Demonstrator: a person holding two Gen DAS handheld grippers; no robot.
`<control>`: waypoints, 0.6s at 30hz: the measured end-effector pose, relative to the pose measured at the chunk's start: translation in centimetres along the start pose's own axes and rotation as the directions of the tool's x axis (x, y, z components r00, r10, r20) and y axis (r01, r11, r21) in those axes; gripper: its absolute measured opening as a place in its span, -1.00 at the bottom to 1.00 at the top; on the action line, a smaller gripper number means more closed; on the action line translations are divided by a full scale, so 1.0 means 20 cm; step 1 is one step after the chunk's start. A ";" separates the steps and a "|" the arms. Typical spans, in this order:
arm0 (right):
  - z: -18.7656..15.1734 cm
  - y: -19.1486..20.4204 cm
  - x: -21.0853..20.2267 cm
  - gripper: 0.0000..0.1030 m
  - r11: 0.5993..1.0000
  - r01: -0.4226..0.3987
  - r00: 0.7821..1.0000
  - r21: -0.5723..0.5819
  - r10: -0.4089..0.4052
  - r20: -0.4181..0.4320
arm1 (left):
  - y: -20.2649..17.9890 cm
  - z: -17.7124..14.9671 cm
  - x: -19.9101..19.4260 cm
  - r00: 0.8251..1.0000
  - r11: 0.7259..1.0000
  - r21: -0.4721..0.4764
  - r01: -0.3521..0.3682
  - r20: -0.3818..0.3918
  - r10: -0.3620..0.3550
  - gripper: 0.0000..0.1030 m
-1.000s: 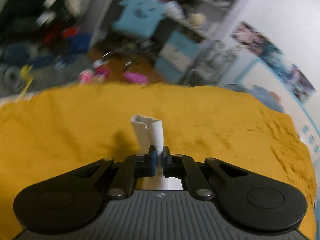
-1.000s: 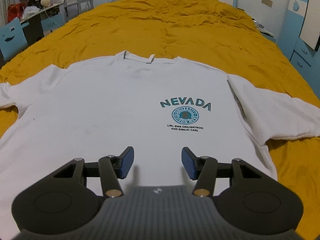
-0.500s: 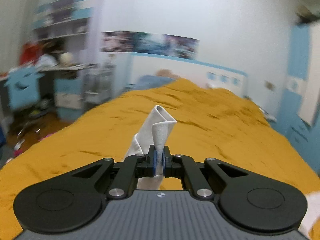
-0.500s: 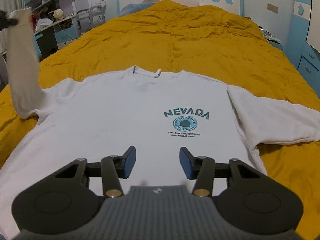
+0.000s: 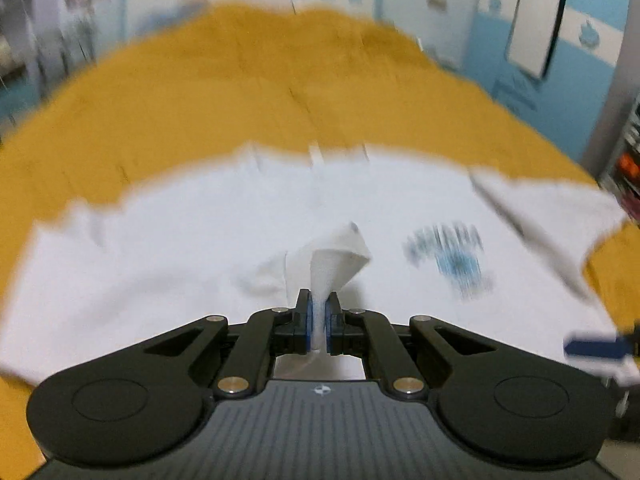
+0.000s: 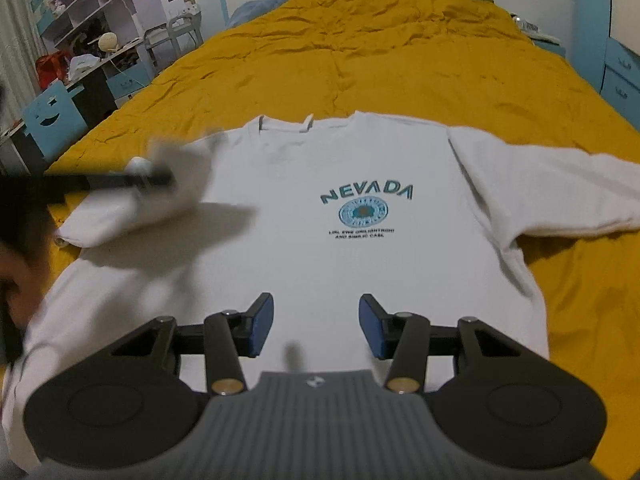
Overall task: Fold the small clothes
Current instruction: 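Carry the sleeve across the sweatshirt body with the left gripper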
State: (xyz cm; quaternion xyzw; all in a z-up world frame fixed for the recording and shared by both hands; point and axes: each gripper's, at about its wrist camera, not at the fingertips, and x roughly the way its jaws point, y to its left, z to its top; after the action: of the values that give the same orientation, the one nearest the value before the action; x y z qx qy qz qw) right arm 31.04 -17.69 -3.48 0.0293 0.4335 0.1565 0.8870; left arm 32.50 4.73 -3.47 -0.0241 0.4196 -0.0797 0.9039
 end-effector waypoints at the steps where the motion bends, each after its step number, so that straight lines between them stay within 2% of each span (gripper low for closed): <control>1: 0.00 0.00 0.00 -0.13 1.000 -0.001 1.000 0.002 0.001 -0.003 | 0.00 -0.05 0.03 0.999 0.999 -0.019 0.027 -0.042 -0.028 -0.79; 3: -0.01 -0.01 0.01 -0.13 1.000 -0.001 1.000 0.004 0.001 -0.006 | 0.02 -0.11 0.07 0.991 0.995 -0.067 0.074 -0.102 -0.081 -0.62; 4: -0.01 -0.01 0.01 -0.13 1.000 -0.001 1.000 0.006 0.001 -0.007 | 0.04 -0.12 0.05 0.990 0.991 -0.086 0.099 -0.090 -0.107 -0.56; 6: -0.01 0.00 0.02 -0.12 1.000 -0.003 1.000 0.010 0.003 -0.010 | 0.09 -0.11 0.03 0.981 0.979 -0.125 0.163 -0.085 -0.175 -0.20; 8: -0.01 0.01 0.04 -0.12 1.000 -0.015 1.000 0.013 0.015 -0.016 | 0.15 -0.08 -0.03 0.964 0.956 -0.168 0.242 -0.072 -0.257 -0.08; 10: 0.01 0.03 0.05 -0.11 0.999 -0.037 0.999 0.013 0.038 -0.018 | 0.18 -0.06 -0.11 0.960 0.949 -0.163 0.270 -0.035 -0.279 -0.01; 12: 0.03 0.05 0.06 -0.01 0.998 -0.058 0.998 0.012 0.058 -0.013 | 0.23 -0.05 -0.20 0.965 0.953 -0.154 0.261 0.000 -0.264 0.07; 14: 0.07 0.08 0.08 0.01 0.996 -0.086 0.996 0.020 0.086 -0.007 | 0.30 -0.03 -0.28 0.973 0.961 -0.153 0.229 0.029 -0.227 0.07; 18: 0.14 0.11 0.18 0.00 0.987 -0.138 0.990 0.078 0.140 -0.019 | 0.55 -0.01 -0.42 0.997 0.985 -0.157 0.068 0.047 -0.061 0.07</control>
State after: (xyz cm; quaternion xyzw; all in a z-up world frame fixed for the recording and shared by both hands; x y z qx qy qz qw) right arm 34.68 -14.21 -3.98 0.0913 0.4470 0.2016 0.8667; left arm 28.40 16.99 1.41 -0.1113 0.4044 -0.0748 0.9047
